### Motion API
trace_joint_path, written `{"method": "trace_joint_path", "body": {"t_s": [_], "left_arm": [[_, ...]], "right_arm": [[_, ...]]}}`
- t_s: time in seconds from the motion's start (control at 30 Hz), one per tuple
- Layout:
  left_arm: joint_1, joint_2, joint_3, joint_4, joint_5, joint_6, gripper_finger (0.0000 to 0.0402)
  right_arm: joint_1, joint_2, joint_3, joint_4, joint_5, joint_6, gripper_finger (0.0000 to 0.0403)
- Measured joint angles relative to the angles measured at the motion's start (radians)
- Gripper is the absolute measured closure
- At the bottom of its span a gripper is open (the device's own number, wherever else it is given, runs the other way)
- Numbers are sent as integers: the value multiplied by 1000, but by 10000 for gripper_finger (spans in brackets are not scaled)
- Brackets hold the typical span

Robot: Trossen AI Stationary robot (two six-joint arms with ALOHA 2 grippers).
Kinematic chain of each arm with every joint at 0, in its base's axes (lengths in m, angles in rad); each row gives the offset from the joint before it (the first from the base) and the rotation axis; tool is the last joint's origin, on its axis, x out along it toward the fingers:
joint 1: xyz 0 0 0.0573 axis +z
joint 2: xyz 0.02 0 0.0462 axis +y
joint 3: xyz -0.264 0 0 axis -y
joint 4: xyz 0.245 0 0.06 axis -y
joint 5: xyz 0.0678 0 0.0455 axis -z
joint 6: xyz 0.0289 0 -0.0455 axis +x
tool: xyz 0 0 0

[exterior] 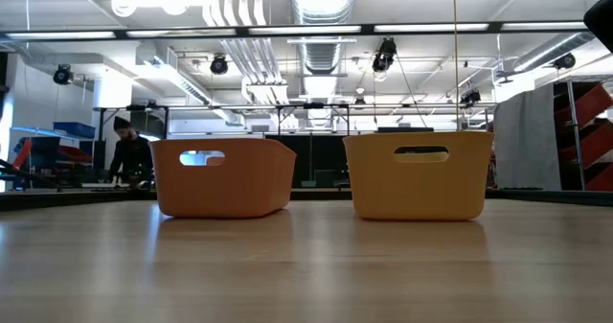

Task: Sort batteries
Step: Put the brown-black battery into the orange bin

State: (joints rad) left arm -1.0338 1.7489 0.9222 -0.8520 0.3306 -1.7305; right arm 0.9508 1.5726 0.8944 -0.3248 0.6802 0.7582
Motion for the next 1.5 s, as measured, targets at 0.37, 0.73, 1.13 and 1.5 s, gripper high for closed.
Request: {"method": "trace_joint_path", "body": {"t_s": [0.37, 0.73, 1.13, 1.5], "left_arm": [[14, 5, 133, -121, -87, -18, 395], [-14, 13, 224, -196, -146, 418, 325], [-19, 149, 267, -352, -52, 1135, 276], [-19, 188, 313, -314, -15, 1299, 275]], "right_arm": [[0, 0, -1, 1, -1, 1, 291], [0, 0, -1, 11, -1, 2, 265], [0, 0, -17, 12, -7, 37, 277], [0, 0, -38, 13, -7, 80, 267]]}}
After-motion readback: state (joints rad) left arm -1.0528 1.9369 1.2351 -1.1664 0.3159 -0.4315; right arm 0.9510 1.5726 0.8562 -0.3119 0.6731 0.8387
